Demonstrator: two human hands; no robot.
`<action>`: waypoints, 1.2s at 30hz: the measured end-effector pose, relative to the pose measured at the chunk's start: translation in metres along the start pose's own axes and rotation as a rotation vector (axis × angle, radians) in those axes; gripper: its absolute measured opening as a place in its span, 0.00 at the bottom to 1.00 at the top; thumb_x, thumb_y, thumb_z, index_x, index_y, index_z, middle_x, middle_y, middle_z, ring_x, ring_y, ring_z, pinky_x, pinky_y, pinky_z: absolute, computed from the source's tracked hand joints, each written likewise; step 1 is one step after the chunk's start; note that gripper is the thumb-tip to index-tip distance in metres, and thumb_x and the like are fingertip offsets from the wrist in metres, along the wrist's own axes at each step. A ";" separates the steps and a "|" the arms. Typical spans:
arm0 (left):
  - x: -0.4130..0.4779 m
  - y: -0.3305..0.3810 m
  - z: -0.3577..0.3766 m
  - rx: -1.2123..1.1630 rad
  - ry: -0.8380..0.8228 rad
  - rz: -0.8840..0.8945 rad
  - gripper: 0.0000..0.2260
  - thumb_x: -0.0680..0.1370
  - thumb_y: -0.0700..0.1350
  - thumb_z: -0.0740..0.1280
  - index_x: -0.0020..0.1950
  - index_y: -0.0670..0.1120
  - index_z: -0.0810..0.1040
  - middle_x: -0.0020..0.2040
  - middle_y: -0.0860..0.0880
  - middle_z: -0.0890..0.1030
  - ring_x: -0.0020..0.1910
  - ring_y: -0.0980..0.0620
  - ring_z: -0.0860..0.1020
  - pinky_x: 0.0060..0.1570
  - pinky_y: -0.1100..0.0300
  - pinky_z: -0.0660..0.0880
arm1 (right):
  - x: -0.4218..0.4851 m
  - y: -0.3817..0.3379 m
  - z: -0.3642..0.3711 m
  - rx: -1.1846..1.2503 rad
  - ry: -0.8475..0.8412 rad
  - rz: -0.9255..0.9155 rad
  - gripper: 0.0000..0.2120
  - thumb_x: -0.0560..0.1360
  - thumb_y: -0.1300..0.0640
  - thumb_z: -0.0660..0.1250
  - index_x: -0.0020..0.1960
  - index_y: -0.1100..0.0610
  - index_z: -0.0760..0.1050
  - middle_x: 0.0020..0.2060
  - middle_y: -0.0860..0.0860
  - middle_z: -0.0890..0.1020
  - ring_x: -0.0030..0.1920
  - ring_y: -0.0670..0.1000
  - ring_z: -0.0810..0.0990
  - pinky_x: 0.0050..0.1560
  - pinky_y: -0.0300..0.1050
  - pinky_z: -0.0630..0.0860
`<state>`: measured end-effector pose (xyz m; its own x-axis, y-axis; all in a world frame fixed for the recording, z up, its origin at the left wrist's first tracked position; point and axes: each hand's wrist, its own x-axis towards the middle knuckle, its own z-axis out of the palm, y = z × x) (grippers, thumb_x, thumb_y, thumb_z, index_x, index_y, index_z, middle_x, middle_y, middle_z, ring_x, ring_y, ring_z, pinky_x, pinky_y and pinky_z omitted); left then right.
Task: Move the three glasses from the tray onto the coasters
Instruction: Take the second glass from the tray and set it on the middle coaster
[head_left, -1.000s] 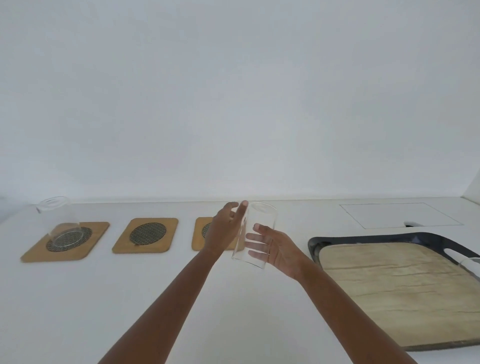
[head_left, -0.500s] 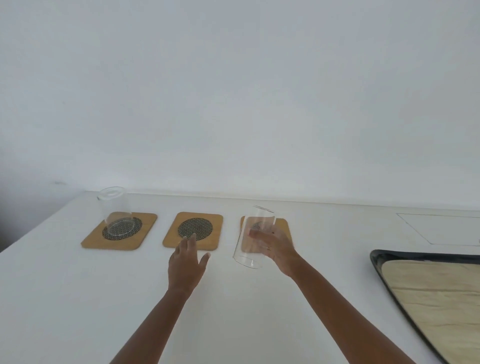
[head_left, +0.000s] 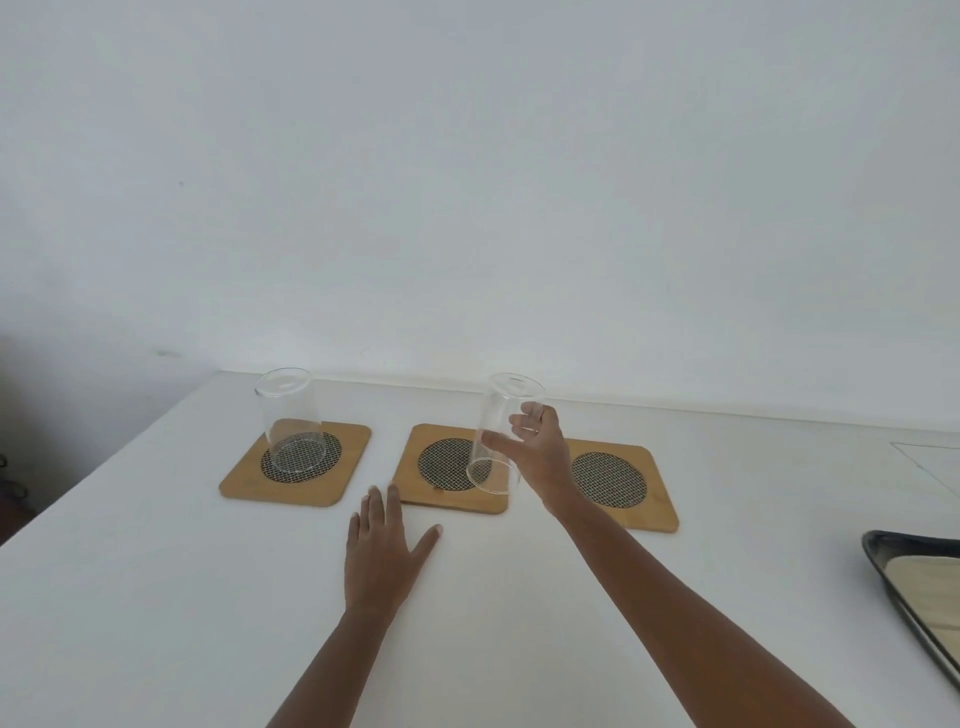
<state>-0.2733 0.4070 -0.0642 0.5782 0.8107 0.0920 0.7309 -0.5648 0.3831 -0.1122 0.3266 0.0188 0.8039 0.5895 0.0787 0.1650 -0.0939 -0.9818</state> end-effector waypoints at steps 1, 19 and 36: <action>0.003 -0.001 0.000 -0.021 0.003 0.000 0.53 0.62 0.76 0.27 0.76 0.43 0.47 0.78 0.41 0.52 0.78 0.47 0.52 0.76 0.54 0.48 | 0.003 0.001 0.006 -0.009 0.002 -0.004 0.33 0.64 0.57 0.77 0.63 0.60 0.65 0.60 0.57 0.76 0.62 0.53 0.75 0.62 0.48 0.72; 0.050 -0.011 0.017 -0.141 0.004 0.110 0.36 0.75 0.65 0.57 0.75 0.43 0.55 0.78 0.46 0.55 0.78 0.52 0.50 0.76 0.56 0.46 | 0.040 0.033 0.066 -0.126 0.024 -0.084 0.32 0.63 0.57 0.78 0.60 0.62 0.65 0.58 0.54 0.76 0.65 0.52 0.74 0.59 0.38 0.68; 0.051 -0.011 0.020 -0.147 0.045 0.125 0.35 0.75 0.64 0.58 0.75 0.43 0.56 0.78 0.47 0.57 0.77 0.53 0.52 0.76 0.56 0.46 | 0.035 0.032 0.078 -0.142 0.065 -0.092 0.33 0.65 0.59 0.76 0.63 0.62 0.63 0.66 0.58 0.72 0.68 0.52 0.71 0.57 0.34 0.65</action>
<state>-0.2449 0.4515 -0.0817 0.6419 0.7436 0.1868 0.5920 -0.6355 0.4956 -0.1239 0.4068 -0.0231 0.8160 0.5485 0.1822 0.3145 -0.1568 -0.9362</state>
